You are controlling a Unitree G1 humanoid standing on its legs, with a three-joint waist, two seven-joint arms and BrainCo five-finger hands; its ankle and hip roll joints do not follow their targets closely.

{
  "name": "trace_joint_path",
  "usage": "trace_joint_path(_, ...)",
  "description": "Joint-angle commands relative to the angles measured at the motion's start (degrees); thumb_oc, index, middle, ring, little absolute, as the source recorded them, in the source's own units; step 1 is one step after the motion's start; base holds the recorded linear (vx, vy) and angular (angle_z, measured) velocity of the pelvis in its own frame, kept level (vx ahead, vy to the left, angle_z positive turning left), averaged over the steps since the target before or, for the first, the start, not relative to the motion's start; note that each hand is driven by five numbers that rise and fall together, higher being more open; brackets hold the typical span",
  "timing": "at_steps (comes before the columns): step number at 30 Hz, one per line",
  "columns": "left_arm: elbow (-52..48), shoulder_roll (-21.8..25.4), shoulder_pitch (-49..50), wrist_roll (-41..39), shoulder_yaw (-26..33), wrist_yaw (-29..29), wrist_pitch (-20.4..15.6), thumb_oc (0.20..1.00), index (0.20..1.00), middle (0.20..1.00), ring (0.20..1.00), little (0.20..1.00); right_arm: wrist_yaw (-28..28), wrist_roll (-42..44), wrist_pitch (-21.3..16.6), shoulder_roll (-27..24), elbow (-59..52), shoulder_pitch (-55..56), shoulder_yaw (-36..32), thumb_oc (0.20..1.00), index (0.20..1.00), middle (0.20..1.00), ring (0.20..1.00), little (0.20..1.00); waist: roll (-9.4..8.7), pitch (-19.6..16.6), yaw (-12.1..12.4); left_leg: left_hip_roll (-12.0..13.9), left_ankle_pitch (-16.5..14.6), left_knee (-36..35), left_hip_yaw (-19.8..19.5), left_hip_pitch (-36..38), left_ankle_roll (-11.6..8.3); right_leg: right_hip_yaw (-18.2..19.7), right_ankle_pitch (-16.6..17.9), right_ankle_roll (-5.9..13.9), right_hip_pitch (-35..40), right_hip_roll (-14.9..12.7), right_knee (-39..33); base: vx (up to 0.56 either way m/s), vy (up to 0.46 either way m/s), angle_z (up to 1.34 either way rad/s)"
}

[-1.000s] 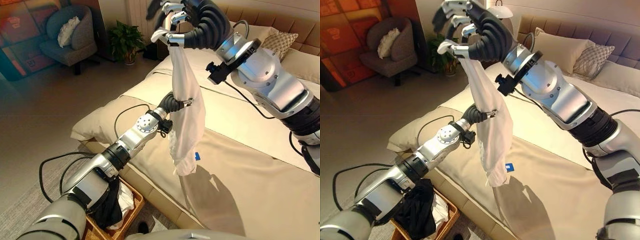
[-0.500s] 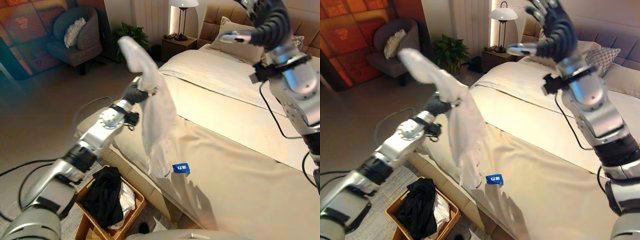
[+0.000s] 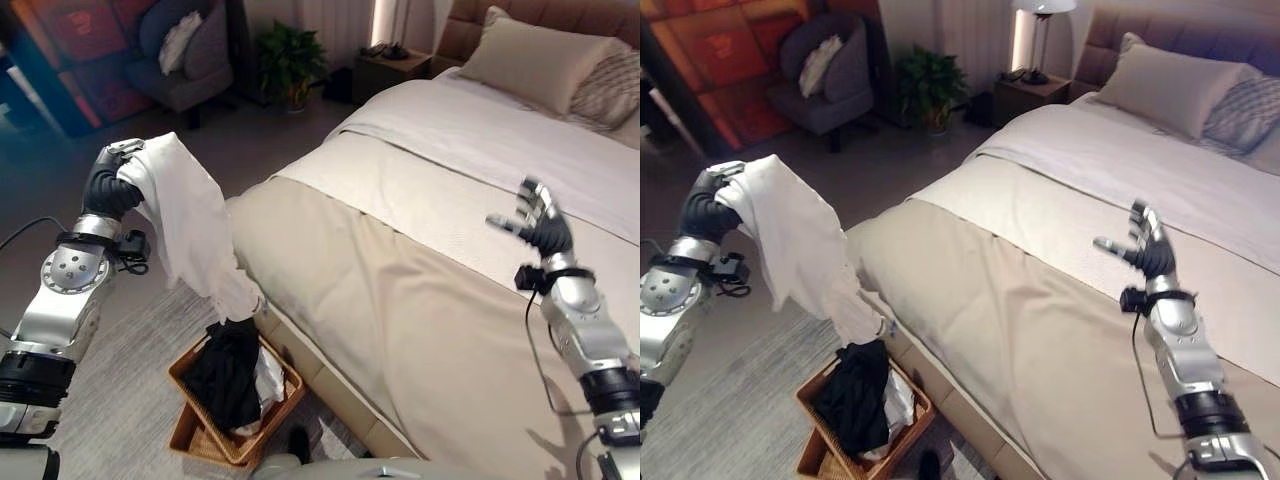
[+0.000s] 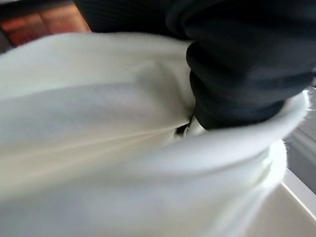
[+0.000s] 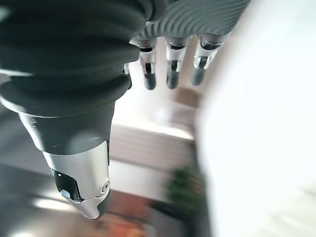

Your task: Pick up clothes into the bucket

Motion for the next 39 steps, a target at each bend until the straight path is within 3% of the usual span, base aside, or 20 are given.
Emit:
trace_joint_path(1, -2.3, 3.4, -1.7, -2.2, 6.2, 1.0, -4.7, 0.200, 0.200, 0.200, 0.200, 0.200, 0.0, -1.8, -2.2, 1.7, -1.0, -1.4, -0.6, 1.000, 1.000, 1.000, 1.000, 1.000, -2.69, 0.3, 0.3, -0.4, -8.0, 7.7, -1.1, -1.1, -0.03, -2.5, 3.8, 5.35, -3.6, -7.1, 2.4, -0.06, -0.002, 0.22)
trace_joint_path(6, -1.7, 2.1, 0.2, -2.1, 6.9, 0.6, -4.9, 0.200, 0.200, 0.200, 0.200, 0.200, -0.3, -3.4, -2.0, 5.3, 5.6, 1.3, -0.8, 1.000, 1.000, 1.000, 1.000, 1.000, -3.22, 3.5, 1.0, -0.7, -7.4, 9.2, -2.4, -4.6, -0.02, -3.6, 4.1, 5.13, -6.2, -7.2, 3.4, -0.11, 0.000, 0.14)
trace_joint_path(8, 0.0, 0.2, -0.4, -1.3, 5.4, 0.8, -4.6, 0.200, 0.200, 0.200, 0.200, 0.200, -1.3, -4.7, -2.4, 7.2, 8.2, 2.0, -0.5, 1.000, 1.000, 1.000, 1.000, 1.000, -3.58, 6.0, 0.9, -1.0, -7.1, 10.4, -3.1, -7.0, 0.10, -3.8, 4.4, 5.05, -8.3, -7.4, 4.4, -0.14, 0.022, 0.19)
trace_joint_path(14, 4.7, -3.5, -1.4, 1.5, 2.5, 1.4, -4.1, 0.200, 0.200, 0.200, 0.200, 0.200, -2.2, -6.4, -3.0, 9.2, 13.7, 2.2, 0.5, 1.000, 1.000, 1.000, 1.000, 1.000, -4.19, 9.0, 0.5, -0.8, -7.0, 12.4, -3.3, -10.3, 0.15, -3.4, 4.8, 4.97, -11.9, -7.7, 6.0, -0.07, 0.039, 0.04)
trace_joint_path(22, 13.0, -10.0, -5.4, 8.5, -0.7, 6.4, -3.7, 0.200, 0.200, 0.200, 0.200, 0.200, -3.8, -8.1, -3.5, 11.5, 18.8, 2.9, 3.0, 1.000, 1.000, 1.000, 1.000, 1.000, -6.26, 13.8, -0.7, 0.1, -7.4, 16.5, -2.5, -16.7, -0.08, -1.5, 6.1, 4.87, -18.0, -7.6, 7.4, -0.06, 0.035, -0.07)
trace_joint_path(28, 17.8, -9.4, -9.5, 15.2, -3.4, 10.4, -2.6, 0.200, 0.200, 0.200, 0.200, 0.200, -5.4, -8.6, -4.4, 12.0, 19.7, 1.6, 5.2, 1.000, 1.000, 1.000, 1.000, 1.000, -8.29, 17.2, -1.6, 1.6, -8.3, 20.3, -1.5, -22.1, -0.18, -0.1, 7.5, 5.00, -22.9, -6.7, 7.5, -0.07, 0.023, -0.17)
trace_joint_path(32, 22.4, -8.7, -13.7, 18.8, -4.5, 14.4, -1.7, 0.200, 0.200, 0.200, 0.200, 0.200, -6.2, -7.1, -6.0, 11.8, 16.8, 0.1, 6.5, 1.000, 1.000, 1.000, 1.000, 1.000, -11.31, 20.1, -2.6, 3.0, -9.0, 24.3, -1.1, -28.2, -0.13, 0.9, 9.4, 5.25, -27.6, -5.5, 7.0, -0.09, -0.009, -0.17)
trace_joint_path(39, 28.7, -9.9, -20.8, 19.8, -7.6, 17.7, -0.7, 0.200, 0.200, 0.200, 0.200, 0.200, -7.6, -5.0, -8.0, 10.1, 11.9, -1.0, 7.0, 1.000, 1.000, 1.000, 1.000, 1.000, -13.24, 21.4, -5.2, 2.6, -9.4, 28.0, -1.8, -38.0, -0.28, 0.9, 11.2, 5.39, -35.7, -5.3, 6.6, -0.05, 0.016, -0.05)
